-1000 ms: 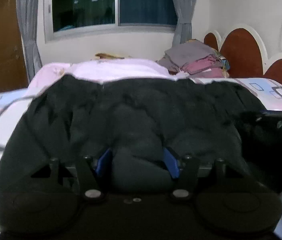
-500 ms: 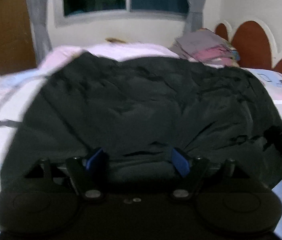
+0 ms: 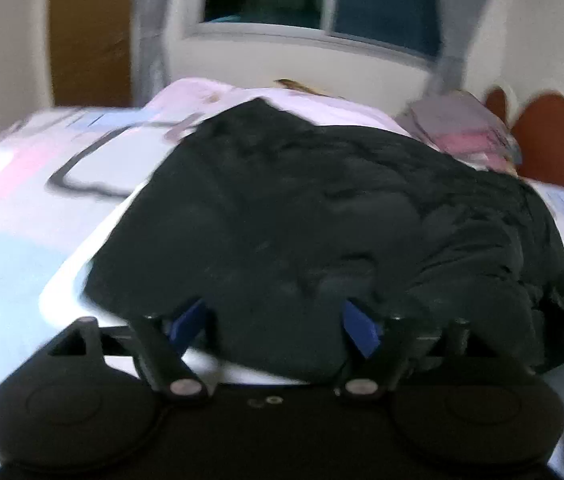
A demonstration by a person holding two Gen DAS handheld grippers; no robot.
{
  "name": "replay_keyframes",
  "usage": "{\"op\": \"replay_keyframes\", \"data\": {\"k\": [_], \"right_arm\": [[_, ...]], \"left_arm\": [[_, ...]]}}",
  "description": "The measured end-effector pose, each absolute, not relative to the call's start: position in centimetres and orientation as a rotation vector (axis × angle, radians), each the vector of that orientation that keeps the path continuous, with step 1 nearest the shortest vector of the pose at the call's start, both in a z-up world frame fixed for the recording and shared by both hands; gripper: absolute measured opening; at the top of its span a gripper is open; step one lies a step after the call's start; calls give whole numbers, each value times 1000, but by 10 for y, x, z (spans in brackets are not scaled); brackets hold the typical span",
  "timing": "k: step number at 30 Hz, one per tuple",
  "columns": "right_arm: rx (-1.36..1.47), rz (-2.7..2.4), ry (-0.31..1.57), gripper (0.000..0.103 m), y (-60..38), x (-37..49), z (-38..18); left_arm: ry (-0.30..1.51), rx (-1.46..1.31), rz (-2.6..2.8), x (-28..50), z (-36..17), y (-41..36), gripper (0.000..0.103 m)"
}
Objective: Fold large clothes
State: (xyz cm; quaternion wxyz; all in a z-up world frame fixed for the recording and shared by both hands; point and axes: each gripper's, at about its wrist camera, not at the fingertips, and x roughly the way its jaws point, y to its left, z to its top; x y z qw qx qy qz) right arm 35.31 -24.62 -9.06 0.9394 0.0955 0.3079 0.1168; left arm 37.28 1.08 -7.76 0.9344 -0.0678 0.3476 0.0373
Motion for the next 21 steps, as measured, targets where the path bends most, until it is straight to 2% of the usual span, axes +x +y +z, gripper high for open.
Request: {"op": "replay_keyframes", "data": {"k": [2, 3, 4, 5, 6, 8, 10, 12, 13, 21], "right_arm": [[205, 255, 614, 11, -238, 350, -89], [213, 259, 615, 15, -234, 348, -90], [215, 260, 620, 32, -230, 347, -91], [213, 262, 618, 43, -227, 347, -92], [219, 278, 607, 46, -224, 344, -93], [241, 309, 610, 46, -220, 345, -95], [238, 315, 615, 30, -213, 349, -100], [268, 310, 621, 25, -210, 355, -106], [290, 306, 626, 17, -210, 358, -108], [347, 306, 603, 15, -202, 382, -101]], "left_arm": [[722, -216, 99, 362, -82, 25, 77], [728, -263, 100, 361, -85, 34, 76], [735, -318, 97, 360, -89, 41, 71], [745, -378, 97, 361, -93, 49, 68], [741, -428, 97, 363, -97, 56, 68], [726, -521, 102, 369, -106, 66, 68], [728, -619, 109, 378, -115, 74, 69], [722, -711, 117, 389, -127, 82, 71], [716, -745, 118, 393, -132, 85, 73], [645, -845, 86, 416, -143, 106, 72]]}}
